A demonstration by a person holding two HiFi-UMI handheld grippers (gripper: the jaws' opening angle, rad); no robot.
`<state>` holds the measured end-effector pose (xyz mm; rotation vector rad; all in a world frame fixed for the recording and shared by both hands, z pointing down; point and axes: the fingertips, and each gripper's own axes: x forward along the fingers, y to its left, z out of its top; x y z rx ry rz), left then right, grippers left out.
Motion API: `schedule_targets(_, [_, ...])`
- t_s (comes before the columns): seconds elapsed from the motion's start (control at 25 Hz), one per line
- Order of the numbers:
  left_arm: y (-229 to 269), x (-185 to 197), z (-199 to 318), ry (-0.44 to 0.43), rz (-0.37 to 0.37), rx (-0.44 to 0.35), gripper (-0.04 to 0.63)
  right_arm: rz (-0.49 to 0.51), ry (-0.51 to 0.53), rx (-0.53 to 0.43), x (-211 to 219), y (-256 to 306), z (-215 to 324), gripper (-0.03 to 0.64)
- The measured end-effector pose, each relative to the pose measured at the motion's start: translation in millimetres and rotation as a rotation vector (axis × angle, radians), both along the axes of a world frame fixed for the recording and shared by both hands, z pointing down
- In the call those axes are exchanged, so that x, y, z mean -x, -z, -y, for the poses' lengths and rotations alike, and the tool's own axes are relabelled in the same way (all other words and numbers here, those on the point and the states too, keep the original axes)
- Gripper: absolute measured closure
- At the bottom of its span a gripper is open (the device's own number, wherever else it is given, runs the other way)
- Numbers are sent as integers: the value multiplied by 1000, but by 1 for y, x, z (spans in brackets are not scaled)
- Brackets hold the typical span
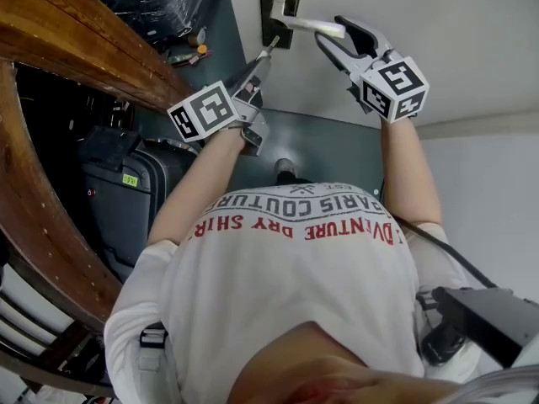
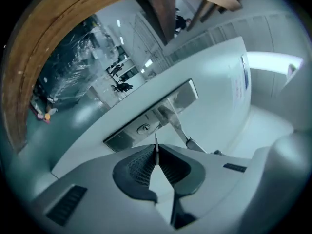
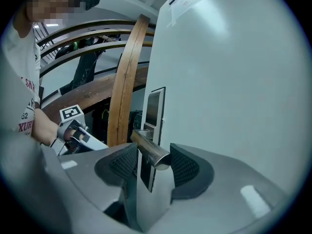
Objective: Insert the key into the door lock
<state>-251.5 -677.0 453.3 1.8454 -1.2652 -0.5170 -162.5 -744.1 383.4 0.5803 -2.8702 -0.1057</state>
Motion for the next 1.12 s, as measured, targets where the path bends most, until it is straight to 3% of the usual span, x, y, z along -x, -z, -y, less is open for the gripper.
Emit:
schedule_targets(0.24, [-13,6,28,114,-287,5,572,0,1,5,0,0,0,414])
schedule_targets(0.44, [-21,7,38,170,-410,12,572,-1,-2,12,0,-2,1,414])
schedule_targets(0.92, [-21,0,43,246,-554,-5,572,1,-10,16,0,1,-2,413])
schedule_targets(1.12, [-21,-3,46,290,-581,-22,572,2,-14,18,-1,2,-3,414])
